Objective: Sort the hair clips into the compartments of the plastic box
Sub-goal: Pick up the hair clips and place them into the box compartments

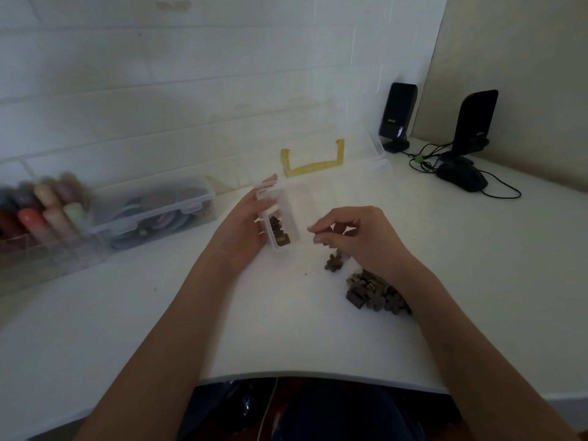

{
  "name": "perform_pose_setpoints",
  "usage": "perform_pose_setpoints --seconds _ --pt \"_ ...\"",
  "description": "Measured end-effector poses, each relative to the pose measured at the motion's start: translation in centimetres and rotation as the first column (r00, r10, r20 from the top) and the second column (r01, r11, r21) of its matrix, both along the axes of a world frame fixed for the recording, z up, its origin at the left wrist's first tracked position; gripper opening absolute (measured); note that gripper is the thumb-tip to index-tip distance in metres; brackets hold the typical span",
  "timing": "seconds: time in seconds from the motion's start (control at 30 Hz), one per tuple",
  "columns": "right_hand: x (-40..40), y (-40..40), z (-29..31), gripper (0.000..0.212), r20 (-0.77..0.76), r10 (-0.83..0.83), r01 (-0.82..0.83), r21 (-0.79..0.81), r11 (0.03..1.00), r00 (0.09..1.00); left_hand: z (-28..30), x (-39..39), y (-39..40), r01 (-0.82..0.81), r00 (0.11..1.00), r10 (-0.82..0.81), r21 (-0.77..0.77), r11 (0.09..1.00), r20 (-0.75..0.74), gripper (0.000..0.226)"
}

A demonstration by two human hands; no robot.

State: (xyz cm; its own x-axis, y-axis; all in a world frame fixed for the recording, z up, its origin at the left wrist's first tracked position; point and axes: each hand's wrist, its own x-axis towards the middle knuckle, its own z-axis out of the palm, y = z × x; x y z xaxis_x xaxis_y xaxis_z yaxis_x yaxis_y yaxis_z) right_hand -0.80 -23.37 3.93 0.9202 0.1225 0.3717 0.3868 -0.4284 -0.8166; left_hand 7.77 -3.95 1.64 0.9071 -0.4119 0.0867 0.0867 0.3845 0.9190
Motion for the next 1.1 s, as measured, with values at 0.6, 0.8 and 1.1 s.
perform_pose_setpoints --seconds 0.6,0.8,1.1 --pt "4.0 6.5 1.1 0.016 0.539 -0.125 0.449 -0.525 0.723 0.833 -0.9 0.8 0.2 -0.006 1.000 0.007 -0.023 1.000 0.011 0.047" --pt "4.9 8.0 0.5 0.022 0.406 -0.163 0.432 -0.763 0.480 0.899 -0.5 0.6 0.0 -0.030 1.000 0.030 -0.077 0.997 -0.007 0.043" --pt "4.3 6.4 -0.4 0.015 0.450 -0.142 0.446 -0.696 0.563 0.882 -0.8 0.7 0.0 0.059 0.996 -0.056 -0.033 0.998 0.073 0.049"
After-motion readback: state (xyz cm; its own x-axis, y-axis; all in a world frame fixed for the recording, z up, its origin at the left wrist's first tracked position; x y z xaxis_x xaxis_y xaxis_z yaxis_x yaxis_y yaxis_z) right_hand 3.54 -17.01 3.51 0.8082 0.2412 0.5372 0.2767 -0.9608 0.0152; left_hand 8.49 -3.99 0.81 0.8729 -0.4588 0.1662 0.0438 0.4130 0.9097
